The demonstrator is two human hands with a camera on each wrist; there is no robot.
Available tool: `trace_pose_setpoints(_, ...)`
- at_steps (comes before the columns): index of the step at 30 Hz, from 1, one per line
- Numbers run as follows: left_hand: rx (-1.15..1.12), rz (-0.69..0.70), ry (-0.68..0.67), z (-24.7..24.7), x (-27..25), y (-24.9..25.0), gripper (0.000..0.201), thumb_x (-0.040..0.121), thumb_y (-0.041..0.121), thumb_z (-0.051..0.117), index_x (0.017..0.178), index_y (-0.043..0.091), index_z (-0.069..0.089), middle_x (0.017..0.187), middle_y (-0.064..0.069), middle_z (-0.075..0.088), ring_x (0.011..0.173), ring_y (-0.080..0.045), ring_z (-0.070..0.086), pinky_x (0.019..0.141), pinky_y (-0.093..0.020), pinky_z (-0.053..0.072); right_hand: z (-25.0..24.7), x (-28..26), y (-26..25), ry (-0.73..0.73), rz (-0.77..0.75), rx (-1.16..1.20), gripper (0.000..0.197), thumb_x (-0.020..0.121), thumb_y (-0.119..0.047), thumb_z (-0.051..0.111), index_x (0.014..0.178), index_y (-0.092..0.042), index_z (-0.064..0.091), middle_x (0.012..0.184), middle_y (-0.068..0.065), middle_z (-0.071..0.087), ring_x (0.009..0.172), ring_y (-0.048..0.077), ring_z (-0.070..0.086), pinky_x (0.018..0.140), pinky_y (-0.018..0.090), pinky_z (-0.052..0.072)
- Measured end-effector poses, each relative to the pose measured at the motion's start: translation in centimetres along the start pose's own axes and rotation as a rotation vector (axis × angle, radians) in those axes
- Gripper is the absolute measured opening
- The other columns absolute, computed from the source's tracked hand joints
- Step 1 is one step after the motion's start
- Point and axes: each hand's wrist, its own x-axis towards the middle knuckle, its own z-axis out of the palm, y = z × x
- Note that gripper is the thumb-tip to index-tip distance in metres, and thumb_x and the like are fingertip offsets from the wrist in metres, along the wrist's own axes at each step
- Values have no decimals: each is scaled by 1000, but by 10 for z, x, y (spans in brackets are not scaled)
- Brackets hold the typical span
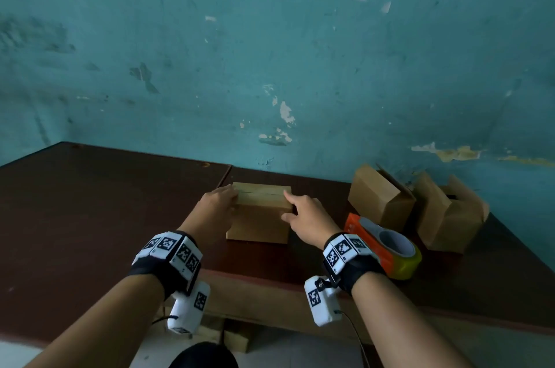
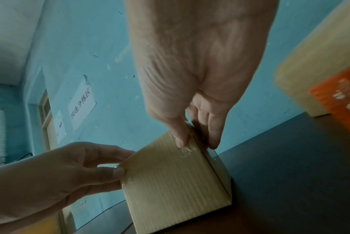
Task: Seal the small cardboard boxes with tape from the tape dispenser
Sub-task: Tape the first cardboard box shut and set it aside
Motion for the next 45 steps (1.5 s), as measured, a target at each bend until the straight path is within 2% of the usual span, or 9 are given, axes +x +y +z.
trace_pose_setpoints(3, 53, -64, -53, -3, 16, -9, 15, 95, 0, 56, 106, 5, 65, 101, -7, 66, 94, -33, 67, 78, -35, 52, 6, 15, -5, 1, -17, -18, 66, 108, -18, 60, 166, -22, 29, 141, 21, 63, 62, -1, 31, 58, 14, 33)
trace_pose_setpoints(5, 77, -100, -58, -5, 27, -15, 22, 95, 3, 57, 116, 7, 64, 103, -10, 68, 96, -34, 67, 83, -43, 55, 8, 25, -9, 4, -16, -26, 66, 108, -16, 59, 167, -19, 29, 135, 23, 66, 62, -1, 31, 58, 15, 35)
trace_pose_setpoints(7, 104, -133, -84, -7, 38, -19, 29, 97, 7, 56, 126, 10, 60, 111, -14, 67, 99, -35, 66, 88, -46, 57, 9, 34, -14, 14, -17, -31, 66, 107, -15, 60, 166, -17, 31, 138, 21, 64, 70, 2, 45, 73, 26, 53)
trace_pose_setpoints(9, 145, -146, -118, -8, 49, -22, 33, 99, 8, 55, 132, 11, 56, 115, -15, 65, 99, -34, 66, 85, -43, 57, 9, 42, -18, 23, -24, -53, 64, 107, -14, 61, 164, -14, 33, 149, 19, 58, 109, 20, 67, 103, 39, 55)
trace_pose_setpoints(10, 160, -145, -128, -9, 54, -25, 34, 99, 6, 55, 132, 11, 56, 115, -14, 65, 98, -33, 66, 84, -43, 57, 10, 47, -20, 25, -23, -60, 64, 106, -14, 62, 164, -13, 34, 153, 18, 54, 129, 29, 62, 112, 41, 50)
trace_pose_setpoints(13, 196, -133, -135, -10, 70, -36, 33, 93, 1, 57, 124, 11, 60, 113, -13, 66, 100, -36, 66, 86, -49, 56, 10, 62, -25, 28, -8, -60, 64, 106, -15, 62, 164, -14, 35, 158, 17, 50, 146, 34, 49, 118, 42, 43)
trace_pose_setpoints(18, 261, -109, -153, -9, 93, -44, 19, 91, -1, 53, 107, 9, 58, 106, -11, 62, 97, -35, 62, 79, -45, 53, 7, 87, -30, 12, 12, -99, 55, 107, -14, 61, 158, -8, 43, 153, 21, 52, 144, 38, 49, 115, 43, 43)
trace_pose_setpoints(27, 393, -127, -201, -3, 136, -45, 32, 94, -8, 48, 124, 0, 52, 124, -17, 55, 113, -39, 58, 87, -40, 47, 10, 136, -24, 6, 16, -99, 57, 108, -12, 59, 160, -8, 39, 155, 22, 52, 145, 38, 48, 116, 44, 43)
trace_pose_setpoints(45, 361, -54, -150, 16, 204, -75, 37, 86, -13, 49, 121, 0, 53, 112, -20, 61, 99, -41, 63, 77, -43, 48, 8, 204, -5, 31, -14, -22, 66, 109, -15, 59, 167, -14, 27, 152, 22, 55, 140, 35, 54, 111, 36, 45)
